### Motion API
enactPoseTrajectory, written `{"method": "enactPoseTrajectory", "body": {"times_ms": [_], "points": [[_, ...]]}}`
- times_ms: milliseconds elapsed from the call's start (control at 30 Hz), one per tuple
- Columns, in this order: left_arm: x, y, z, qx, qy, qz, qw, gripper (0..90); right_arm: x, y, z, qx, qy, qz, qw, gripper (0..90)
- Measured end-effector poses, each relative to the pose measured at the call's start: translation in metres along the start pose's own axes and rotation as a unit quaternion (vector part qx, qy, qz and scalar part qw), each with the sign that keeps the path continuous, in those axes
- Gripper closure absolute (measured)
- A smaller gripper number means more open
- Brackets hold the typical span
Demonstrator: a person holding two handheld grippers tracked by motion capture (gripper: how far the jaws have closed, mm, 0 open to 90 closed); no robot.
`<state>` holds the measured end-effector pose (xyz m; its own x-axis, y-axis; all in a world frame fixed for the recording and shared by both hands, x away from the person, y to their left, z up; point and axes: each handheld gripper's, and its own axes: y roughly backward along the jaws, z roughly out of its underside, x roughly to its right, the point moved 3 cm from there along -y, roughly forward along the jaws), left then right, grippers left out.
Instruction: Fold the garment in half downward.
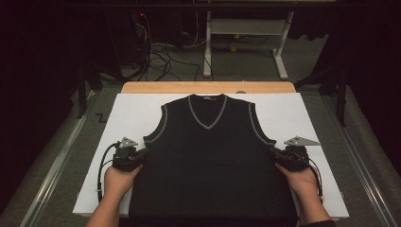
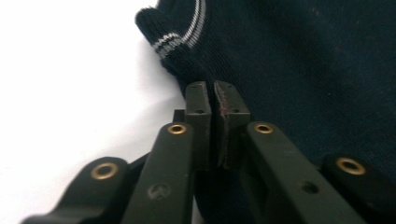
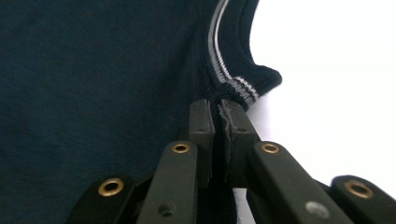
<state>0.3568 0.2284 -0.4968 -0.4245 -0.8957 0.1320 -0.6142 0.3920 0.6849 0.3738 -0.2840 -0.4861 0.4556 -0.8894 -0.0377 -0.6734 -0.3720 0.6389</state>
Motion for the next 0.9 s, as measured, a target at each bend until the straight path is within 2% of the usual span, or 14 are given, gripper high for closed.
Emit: {"method": "enactPoseTrajectory", "body": {"times_ms": [67, 133, 367, 433, 533, 667, 900], "points": [[-0.003, 0.009, 0.001, 0.018, 0.014, 0.009, 0.9997, 82.1, 0.000, 0.010, -0.001, 0.014, 0.007, 0.006, 0.9999, 84.9], [-0.004, 0.016, 0.004, 0.023, 0.013, 0.012, 0.9996, 82.2, 0.001, 0.023, 0.003, 0.035, 0.005, -0.002, 0.9994, 85.1], [-0.001, 0.037, 0.018, 0.034, 0.024, 0.043, 0.9982, 82.1, 0.001, 0.042, 0.020, 0.048, -0.003, -0.017, 0.9987, 85.2], [0.001, 0.041, 0.020, 0.040, 0.034, 0.052, 0.9973, 82.1, -0.002, 0.049, 0.027, 0.052, -0.008, -0.022, 0.9984, 85.2], [0.004, 0.045, 0.023, 0.041, 0.031, 0.056, 0.9971, 82.1, -0.005, 0.060, 0.030, 0.062, -0.005, -0.022, 0.9978, 85.1], [0.004, 0.050, 0.026, 0.039, 0.033, 0.076, 0.9958, 82.1, -0.007, 0.065, 0.036, 0.062, -0.002, -0.022, 0.9978, 85.1], [0.012, 0.062, 0.036, 0.042, 0.017, 0.073, 0.9963, 82.1, -0.011, 0.068, 0.040, 0.063, -0.001, -0.025, 0.9977, 85.1]]}}
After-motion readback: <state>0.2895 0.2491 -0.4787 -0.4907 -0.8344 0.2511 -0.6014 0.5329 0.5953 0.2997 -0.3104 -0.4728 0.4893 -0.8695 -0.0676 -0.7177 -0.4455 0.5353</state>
